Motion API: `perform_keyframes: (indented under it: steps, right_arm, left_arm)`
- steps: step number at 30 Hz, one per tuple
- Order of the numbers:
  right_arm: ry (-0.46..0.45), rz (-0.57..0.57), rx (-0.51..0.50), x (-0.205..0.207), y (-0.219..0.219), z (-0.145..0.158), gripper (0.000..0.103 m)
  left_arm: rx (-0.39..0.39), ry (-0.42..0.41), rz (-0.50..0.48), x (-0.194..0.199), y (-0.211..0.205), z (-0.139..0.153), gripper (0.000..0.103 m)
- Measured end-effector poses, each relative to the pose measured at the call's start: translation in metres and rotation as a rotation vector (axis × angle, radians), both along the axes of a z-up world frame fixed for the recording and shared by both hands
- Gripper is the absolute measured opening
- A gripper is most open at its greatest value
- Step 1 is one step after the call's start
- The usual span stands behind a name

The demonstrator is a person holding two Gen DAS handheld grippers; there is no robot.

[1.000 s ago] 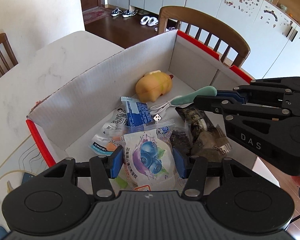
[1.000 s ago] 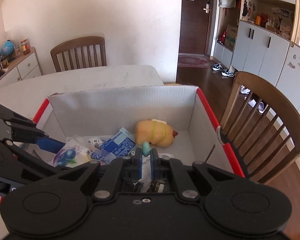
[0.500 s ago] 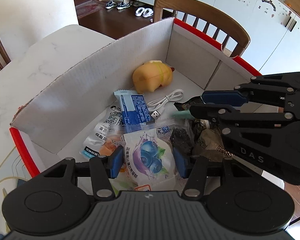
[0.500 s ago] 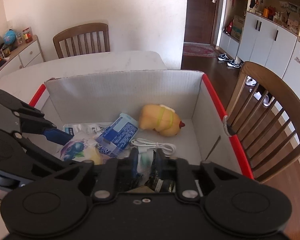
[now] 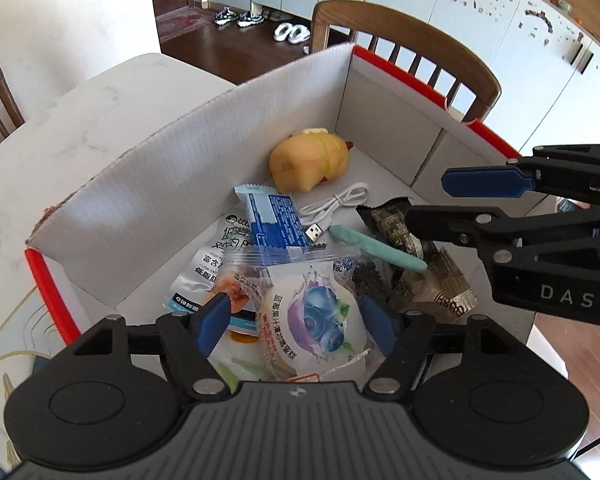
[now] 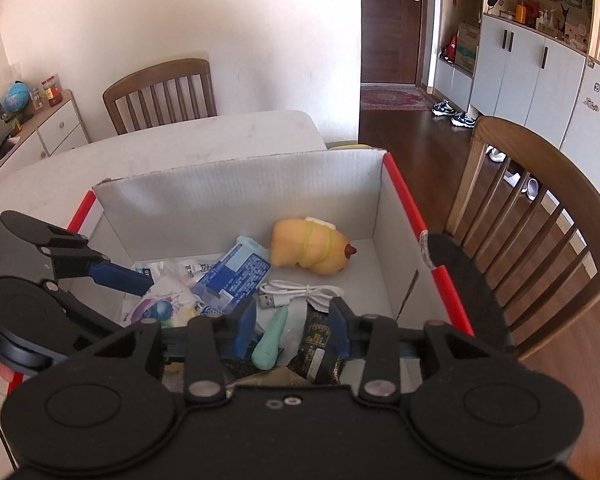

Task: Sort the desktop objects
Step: 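Open the right tool to drop the green stick while the left tool drops the bread bag, then withdraw both tools up and away from the box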

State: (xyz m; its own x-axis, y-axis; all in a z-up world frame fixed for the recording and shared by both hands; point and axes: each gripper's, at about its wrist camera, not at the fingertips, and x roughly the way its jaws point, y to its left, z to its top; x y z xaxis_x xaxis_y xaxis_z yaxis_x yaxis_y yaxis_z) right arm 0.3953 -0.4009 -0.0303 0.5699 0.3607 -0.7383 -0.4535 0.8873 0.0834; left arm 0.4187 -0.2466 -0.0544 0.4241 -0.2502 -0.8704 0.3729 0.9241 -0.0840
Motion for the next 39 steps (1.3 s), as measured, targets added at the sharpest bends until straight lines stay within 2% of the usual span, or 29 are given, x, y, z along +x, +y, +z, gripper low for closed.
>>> perform_keyframes:
  steps: [4,20,24,27,30,34,37,39]
  right_arm:
    - [-0.002,0.007,0.004,-0.003,-0.002,0.004,0.048]
    - [-0.025,0.031,0.032,-0.024,-0.003,0.028,0.050]
    - [-0.038,0.044,0.038,-0.032,-0.002,0.036,0.052]
    - [-0.042,0.053,0.043,-0.037,-0.002,0.040,0.056]
    - [-0.054,0.054,0.048,-0.044,-0.003,0.042,0.065]
    - [-0.086,0.059,0.039,-0.054,0.000,0.047,0.071]
    - [-0.109,0.079,0.029,-0.062,0.002,0.051,0.074]
    - [-0.119,0.089,0.024,-0.067,0.002,0.053,0.075]
  left_arm:
    - [-0.008,-0.016,-0.001,-0.003,0.002,0.006,0.078]
    - [-0.051,-0.091,0.042,-0.030,0.018,0.035,0.079]
    - [-0.055,-0.108,0.060,-0.037,0.024,0.042,0.082]
    - [-0.063,-0.120,0.073,-0.042,0.029,0.046,0.083]
    - [-0.084,-0.147,0.076,-0.049,0.034,0.051,0.088]
    - [-0.082,-0.191,0.073,-0.059,0.035,0.058,0.090]
    - [-0.083,-0.215,0.079,-0.066,0.038,0.063,0.101]
    - [-0.094,-0.225,0.081,-0.070,0.040,0.065,0.102]
